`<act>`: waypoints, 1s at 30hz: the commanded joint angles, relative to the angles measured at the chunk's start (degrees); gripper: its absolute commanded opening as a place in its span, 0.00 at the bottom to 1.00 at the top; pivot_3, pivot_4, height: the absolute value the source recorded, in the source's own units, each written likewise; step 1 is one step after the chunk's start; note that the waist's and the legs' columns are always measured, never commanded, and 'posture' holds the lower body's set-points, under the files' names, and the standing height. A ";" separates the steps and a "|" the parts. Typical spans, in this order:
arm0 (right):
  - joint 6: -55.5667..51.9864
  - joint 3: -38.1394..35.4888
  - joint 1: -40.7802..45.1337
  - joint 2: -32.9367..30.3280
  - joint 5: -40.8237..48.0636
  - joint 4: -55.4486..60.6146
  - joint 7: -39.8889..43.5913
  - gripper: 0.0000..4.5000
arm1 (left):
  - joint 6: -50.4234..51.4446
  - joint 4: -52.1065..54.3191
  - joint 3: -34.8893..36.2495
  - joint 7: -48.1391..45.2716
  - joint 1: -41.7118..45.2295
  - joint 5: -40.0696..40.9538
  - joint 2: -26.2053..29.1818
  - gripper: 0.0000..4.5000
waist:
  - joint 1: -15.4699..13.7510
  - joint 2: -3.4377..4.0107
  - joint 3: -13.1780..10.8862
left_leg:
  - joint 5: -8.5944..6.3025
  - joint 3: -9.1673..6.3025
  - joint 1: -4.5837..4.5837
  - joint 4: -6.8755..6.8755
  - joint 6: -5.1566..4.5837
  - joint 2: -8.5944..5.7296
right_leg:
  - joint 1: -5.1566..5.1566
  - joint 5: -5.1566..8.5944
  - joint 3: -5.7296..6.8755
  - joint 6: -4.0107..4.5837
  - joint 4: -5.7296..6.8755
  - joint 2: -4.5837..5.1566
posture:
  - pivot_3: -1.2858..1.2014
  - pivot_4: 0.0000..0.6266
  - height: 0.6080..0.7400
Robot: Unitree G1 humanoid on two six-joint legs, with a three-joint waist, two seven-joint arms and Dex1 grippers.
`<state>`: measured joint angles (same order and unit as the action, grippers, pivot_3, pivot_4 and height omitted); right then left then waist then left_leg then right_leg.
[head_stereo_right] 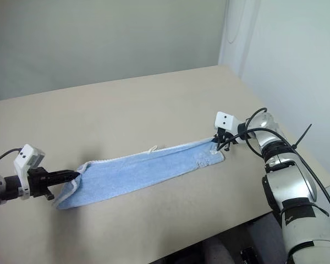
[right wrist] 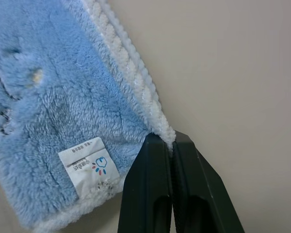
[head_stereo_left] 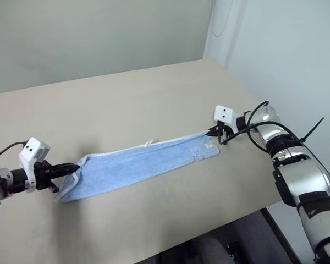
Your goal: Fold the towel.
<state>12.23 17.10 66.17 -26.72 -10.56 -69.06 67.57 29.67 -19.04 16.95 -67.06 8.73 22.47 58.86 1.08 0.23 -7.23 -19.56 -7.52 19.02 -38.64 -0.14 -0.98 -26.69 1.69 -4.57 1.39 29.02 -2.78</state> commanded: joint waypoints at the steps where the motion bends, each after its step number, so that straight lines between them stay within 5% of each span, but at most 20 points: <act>1: 0.90 -0.81 1.89 -0.15 -0.92 -0.31 -1.10 0.01 | -1.14 -0.65 -0.31 -0.67 0.40 -0.67 0.54 0.00 | 0.00 0.00 0.00 | -0.01 0.00 0.00 0.00 0.02 0.00 | 0.00 -0.01 0.00 0.01 0.00 0.00 | 0.52 0.24 1.00; 6: 0.86 -1.04 1.86 0.26 -1.52 -0.99 -1.81 0.00 | -0.85 -0.79 -0.91 -1.26 0.22 -0.40 0.52 0.32 | 0.01 0.00 0.00 | -0.03 0.00 -0.02 0.00 0.06 0.00 | 0.01 0.00 0.00 0.00 0.00 0.00 | 0.52 0.24 1.00; 15: 0.31 -3.19 3.35 0.75 -0.71 -2.18 -5.66 0.69 | -1.57 -2.98 0.22 -0.25 1.20 -0.15 0.14 1.00 | 0.05 0.00 -0.01 | -0.04 0.00 -0.02 0.00 0.07 0.01 | -0.01 0.04 0.00 -0.06 0.00 0.00 | 0.52 0.24 1.00; 18: 0.84 -4.20 3.77 0.66 -0.33 -1.96 -6.15 0.91 | -2.74 -3.22 0.15 0.73 1.20 -0.72 0.15 1.00 | 0.06 0.00 -0.01 | -0.04 0.00 -0.01 0.00 0.07 0.02 | -0.01 0.04 0.02 -0.07 0.00 -0.01 | 0.52 0.24 1.00; 25: 0.32 -8.51 5.18 -1.92 1.94 -0.41 -6.78 0.91 | -4.71 -8.02 4.47 4.30 3.58 0.44 0.64 1.00 | 0.04 0.00 -0.01 | -0.04 0.00 -0.01 0.01 0.08 0.02 | -0.01 0.04 0.03 -0.06 0.00 -0.01 | 0.52 0.24 1.00; 30: -8.73 -16.36 2.50 -4.39 10.19 8.02 -4.70 0.91 | 0.74 -2.00 14.90 4.32 0.70 7.94 0.12 1.00 | 0.11 -0.05 0.00 | -0.05 0.01 0.02 0.01 0.10 0.01 | 0.00 -0.01 0.02 0.01 -0.01 -0.01 | 0.52 0.24 1.00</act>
<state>8.06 4.66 68.69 -29.79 -5.26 -66.81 62.11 29.02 -24.89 26.42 -63.27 9.97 27.04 58.55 1.19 0.18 -7.23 -19.61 -7.51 19.04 -38.63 -0.04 -0.98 -26.69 1.67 -4.55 1.41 28.99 -2.78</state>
